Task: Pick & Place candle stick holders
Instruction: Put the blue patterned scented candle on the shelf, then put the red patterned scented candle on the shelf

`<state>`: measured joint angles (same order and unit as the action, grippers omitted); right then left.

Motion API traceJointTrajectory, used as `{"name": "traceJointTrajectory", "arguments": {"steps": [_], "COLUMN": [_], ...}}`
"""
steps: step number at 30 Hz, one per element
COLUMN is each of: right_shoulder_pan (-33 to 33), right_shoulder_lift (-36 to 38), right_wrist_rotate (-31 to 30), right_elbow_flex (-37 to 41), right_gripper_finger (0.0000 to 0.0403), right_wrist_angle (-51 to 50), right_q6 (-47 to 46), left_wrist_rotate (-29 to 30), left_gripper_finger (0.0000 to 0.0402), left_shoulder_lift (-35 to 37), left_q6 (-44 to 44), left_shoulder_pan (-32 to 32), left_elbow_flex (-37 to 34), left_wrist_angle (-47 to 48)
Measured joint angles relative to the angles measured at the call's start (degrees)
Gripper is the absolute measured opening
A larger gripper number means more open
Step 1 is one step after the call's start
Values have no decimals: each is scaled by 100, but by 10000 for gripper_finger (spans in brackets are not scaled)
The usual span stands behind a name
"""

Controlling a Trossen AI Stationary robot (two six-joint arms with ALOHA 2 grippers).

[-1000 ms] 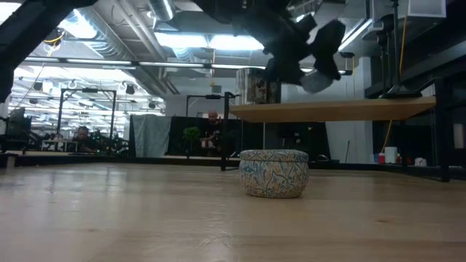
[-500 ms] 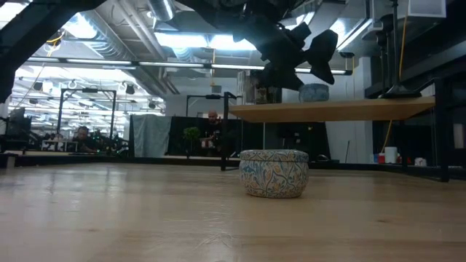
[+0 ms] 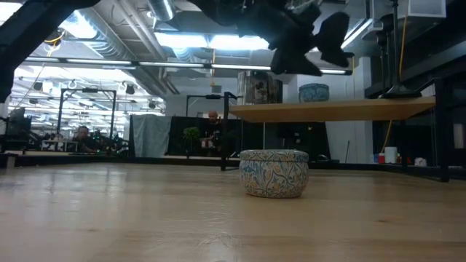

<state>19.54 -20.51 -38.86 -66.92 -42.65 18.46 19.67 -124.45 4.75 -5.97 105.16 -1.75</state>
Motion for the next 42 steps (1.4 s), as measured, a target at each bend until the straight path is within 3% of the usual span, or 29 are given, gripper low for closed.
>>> {"name": "traceJointTrajectory", "arguments": {"steps": [4, 10, 16, 21, 31, 42], "right_shoulder_pan": [-1, -1, 2, -1, 2, 2], "right_shoulder_lift": [0, 2, 0, 0, 1, 2], "right_wrist_rotate": [1, 1, -1, -1, 1, -1], "right_elbow_flex": [1, 2, 0, 1, 1, 2], "right_gripper_finger": [5, 5, 5, 5, 5, 5], "right_wrist_angle": [-1, -1, 2, 0, 0, -1], "right_q6": [0, 2, 2, 2, -1, 0], "left_wrist_rotate": [204, 1196, 2073, 2000, 1860, 1955], "left_gripper_finger": [315, 261, 141, 19, 2, 1], "left_shoulder_lift": [1, 1, 1, 1, -231, -455], "left_q6": [-108, -760, -1430, -973, -251, -291], "left_shoulder_pan": [227, 590, 811, 820, 655, -16], "left_elbow_flex": [0, 0, 0, 0, -2, 0], "left_wrist_angle": [-26, 59, 72, 626, 1131, 293]}}
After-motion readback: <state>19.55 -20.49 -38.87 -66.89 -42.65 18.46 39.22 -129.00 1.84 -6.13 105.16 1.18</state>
